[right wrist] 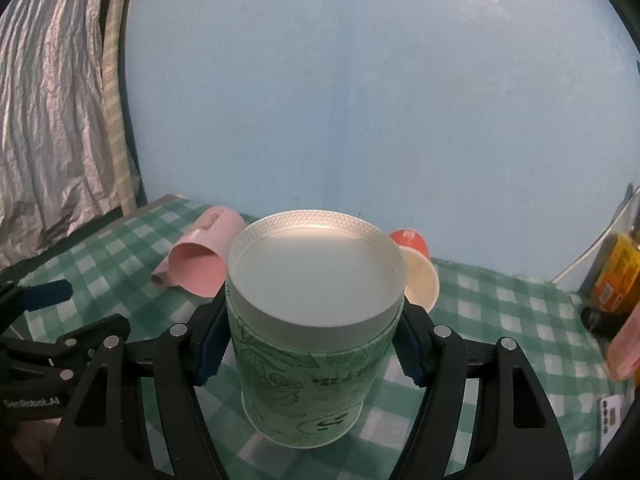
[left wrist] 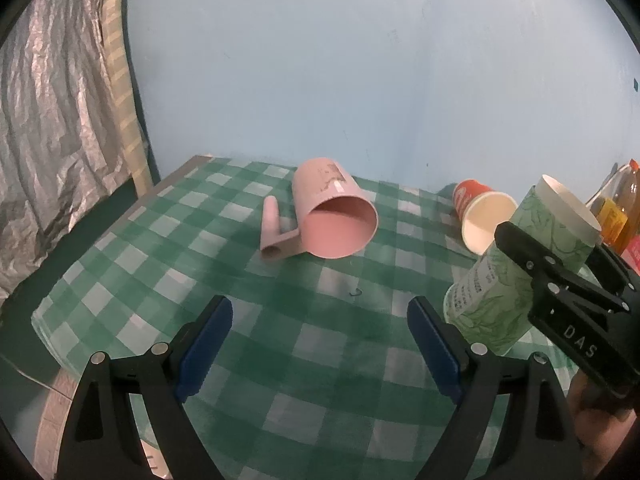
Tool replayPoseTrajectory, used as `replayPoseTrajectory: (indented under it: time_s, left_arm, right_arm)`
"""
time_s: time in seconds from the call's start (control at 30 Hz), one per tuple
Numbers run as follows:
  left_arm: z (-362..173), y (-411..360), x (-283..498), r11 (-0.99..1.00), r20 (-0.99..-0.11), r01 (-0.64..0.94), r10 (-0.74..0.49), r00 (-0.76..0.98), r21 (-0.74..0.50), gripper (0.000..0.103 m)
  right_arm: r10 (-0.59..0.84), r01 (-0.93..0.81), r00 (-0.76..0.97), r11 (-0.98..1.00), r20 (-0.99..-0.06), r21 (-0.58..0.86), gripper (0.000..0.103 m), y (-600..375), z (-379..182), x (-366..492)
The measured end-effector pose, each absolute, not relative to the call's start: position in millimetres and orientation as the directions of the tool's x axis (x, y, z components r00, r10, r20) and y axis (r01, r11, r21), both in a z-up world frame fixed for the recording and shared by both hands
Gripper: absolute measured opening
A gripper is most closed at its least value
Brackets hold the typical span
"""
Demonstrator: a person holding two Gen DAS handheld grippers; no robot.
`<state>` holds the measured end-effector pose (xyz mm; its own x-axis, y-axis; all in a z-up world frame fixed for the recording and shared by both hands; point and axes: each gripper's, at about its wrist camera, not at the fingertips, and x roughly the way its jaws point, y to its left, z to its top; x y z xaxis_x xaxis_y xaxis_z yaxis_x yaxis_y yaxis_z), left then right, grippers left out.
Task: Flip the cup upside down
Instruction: 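Lower the inverted green cup onto the table with the right gripper, then open the right gripper and pull it back from the green cup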
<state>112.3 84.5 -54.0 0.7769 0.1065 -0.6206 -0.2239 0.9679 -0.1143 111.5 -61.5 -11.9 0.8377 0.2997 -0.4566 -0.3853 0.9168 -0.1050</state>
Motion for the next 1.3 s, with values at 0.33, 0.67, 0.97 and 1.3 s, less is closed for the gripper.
replayPoseTrajectory:
  time_s: [0.33, 0.67, 0.97, 1.3]
  left_arm:
    - [-60.5, 87.9, 113.2, 0.962, -0.623, -0.241, 0.109, 0.775, -0.132, 0.091]
    - [-51.9, 87.5, 103.3, 0.962, -0.597, -0.233, 0.105, 0.795, -0.142, 0.091]
    - [-21.7, 80.2, 70.4, 0.964, -0.506, -0.21, 0.101, 0.857, -0.164, 0.095]
    - [1.2, 69.7, 19.7, 0.967, -0.381, -0.2, 0.126, 0.916, -0.159, 0.102]
  right_arm:
    - [0.304, -0.396, 0.829, 0.912, -0.469, -0.108, 0.071, -60.3, -25.3, 109.3]
    - [0.319, -0.401, 0.813, 0.913, -0.487, -0.072, 0.077, -64.3, -16.4, 107.8]
    - [0.337, -0.398, 0.847, 0.915, -0.412, -0.07, 0.088, -74.7, 20.3, 78.0]
    - [0.351, -0.381, 0.895, 0.922, -0.276, -0.062, 0.089, -93.7, 41.6, 20.9]
